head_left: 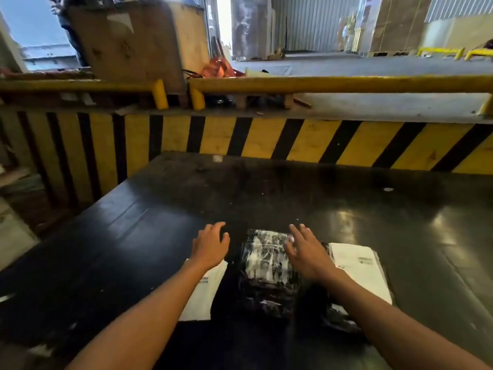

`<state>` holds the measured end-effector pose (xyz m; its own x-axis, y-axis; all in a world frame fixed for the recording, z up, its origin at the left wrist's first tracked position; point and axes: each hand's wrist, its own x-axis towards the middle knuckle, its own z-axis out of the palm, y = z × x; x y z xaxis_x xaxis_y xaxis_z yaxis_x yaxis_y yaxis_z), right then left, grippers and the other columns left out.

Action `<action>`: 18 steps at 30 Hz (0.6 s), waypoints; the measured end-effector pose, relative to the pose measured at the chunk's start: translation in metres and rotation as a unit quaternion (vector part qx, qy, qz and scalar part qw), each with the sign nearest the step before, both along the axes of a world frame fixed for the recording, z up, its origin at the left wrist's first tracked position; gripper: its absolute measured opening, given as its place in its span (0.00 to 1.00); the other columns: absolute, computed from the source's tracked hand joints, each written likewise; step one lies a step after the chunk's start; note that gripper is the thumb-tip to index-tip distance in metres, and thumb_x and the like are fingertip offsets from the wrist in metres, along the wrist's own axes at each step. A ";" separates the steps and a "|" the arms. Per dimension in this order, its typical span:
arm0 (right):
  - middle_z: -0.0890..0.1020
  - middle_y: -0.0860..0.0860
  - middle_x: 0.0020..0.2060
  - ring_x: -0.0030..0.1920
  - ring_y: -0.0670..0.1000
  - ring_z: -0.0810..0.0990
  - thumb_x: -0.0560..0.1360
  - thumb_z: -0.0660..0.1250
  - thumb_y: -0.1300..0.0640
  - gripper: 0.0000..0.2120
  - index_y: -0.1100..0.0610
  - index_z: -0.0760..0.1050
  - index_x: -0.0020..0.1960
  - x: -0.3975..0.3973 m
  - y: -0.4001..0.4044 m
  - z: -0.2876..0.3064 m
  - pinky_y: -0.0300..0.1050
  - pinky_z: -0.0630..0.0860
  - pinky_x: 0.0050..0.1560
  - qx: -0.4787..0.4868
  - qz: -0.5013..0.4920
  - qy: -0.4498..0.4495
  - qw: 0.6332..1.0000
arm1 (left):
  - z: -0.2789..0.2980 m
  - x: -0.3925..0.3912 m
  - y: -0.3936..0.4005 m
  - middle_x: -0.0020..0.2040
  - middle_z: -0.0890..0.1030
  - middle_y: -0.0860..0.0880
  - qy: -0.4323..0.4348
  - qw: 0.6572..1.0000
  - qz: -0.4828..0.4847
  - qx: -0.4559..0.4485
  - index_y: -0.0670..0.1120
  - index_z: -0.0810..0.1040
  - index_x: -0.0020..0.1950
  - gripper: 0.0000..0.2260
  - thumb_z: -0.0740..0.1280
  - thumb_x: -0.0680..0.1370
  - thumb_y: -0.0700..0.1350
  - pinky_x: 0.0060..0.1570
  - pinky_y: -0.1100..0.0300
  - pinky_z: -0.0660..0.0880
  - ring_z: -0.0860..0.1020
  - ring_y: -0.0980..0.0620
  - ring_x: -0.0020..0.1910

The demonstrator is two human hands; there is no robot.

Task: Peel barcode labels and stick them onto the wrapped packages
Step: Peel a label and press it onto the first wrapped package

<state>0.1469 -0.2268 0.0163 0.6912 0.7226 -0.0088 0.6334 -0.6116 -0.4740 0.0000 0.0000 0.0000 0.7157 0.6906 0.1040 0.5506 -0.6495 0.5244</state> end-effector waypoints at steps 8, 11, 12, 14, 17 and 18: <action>0.48 0.56 0.79 0.79 0.57 0.44 0.82 0.49 0.41 0.28 0.50 0.49 0.79 -0.019 0.031 -0.038 0.61 0.52 0.76 -0.072 0.007 -0.007 0.997 | -0.082 -0.068 0.025 0.73 0.63 0.44 0.097 0.982 0.137 -0.083 0.52 0.62 0.75 0.26 0.61 0.79 0.59 0.68 0.44 0.63 0.62 0.42 0.71; 0.44 0.55 0.80 0.79 0.56 0.39 0.82 0.47 0.40 0.29 0.48 0.46 0.79 -0.023 0.031 -0.048 0.61 0.49 0.76 -0.066 -0.010 -0.010 0.998 | -0.096 -0.077 0.032 0.72 0.62 0.44 0.132 0.977 0.138 -0.094 0.52 0.58 0.75 0.34 0.66 0.75 0.62 0.66 0.45 0.66 0.63 0.41 0.69; 0.43 0.54 0.80 0.78 0.55 0.38 0.81 0.46 0.39 0.29 0.47 0.46 0.79 -0.026 0.030 -0.052 0.61 0.49 0.77 -0.058 -0.015 -0.019 0.998 | -0.101 -0.079 0.035 0.72 0.62 0.43 0.140 0.975 0.139 -0.102 0.52 0.57 0.75 0.35 0.67 0.75 0.63 0.66 0.44 0.66 0.64 0.41 0.69; 0.43 0.53 0.80 0.78 0.53 0.37 0.81 0.45 0.39 0.29 0.46 0.45 0.79 -0.029 0.029 -0.061 0.60 0.49 0.77 -0.042 -0.024 -0.039 0.998 | -0.112 -0.082 0.042 0.71 0.63 0.42 0.141 0.972 0.141 -0.127 0.52 0.56 0.76 0.37 0.68 0.74 0.62 0.66 0.43 0.67 0.65 0.39 0.69; 0.43 0.51 0.80 0.78 0.50 0.36 0.81 0.46 0.38 0.29 0.46 0.46 0.79 -0.029 0.028 -0.065 0.59 0.51 0.77 -0.029 -0.033 -0.041 0.998 | -0.119 -0.080 0.049 0.73 0.64 0.41 0.136 0.970 0.147 -0.140 0.49 0.54 0.77 0.40 0.70 0.73 0.61 0.67 0.41 0.67 0.66 0.39 0.70; 0.43 0.50 0.80 0.78 0.50 0.36 0.81 0.46 0.38 0.29 0.45 0.47 0.79 -0.028 0.029 -0.065 0.57 0.51 0.77 -0.029 -0.033 -0.039 0.998 | -0.120 -0.079 0.050 0.73 0.65 0.41 0.127 0.971 0.149 -0.138 0.48 0.54 0.78 0.40 0.71 0.74 0.60 0.67 0.41 0.67 0.66 0.39 0.71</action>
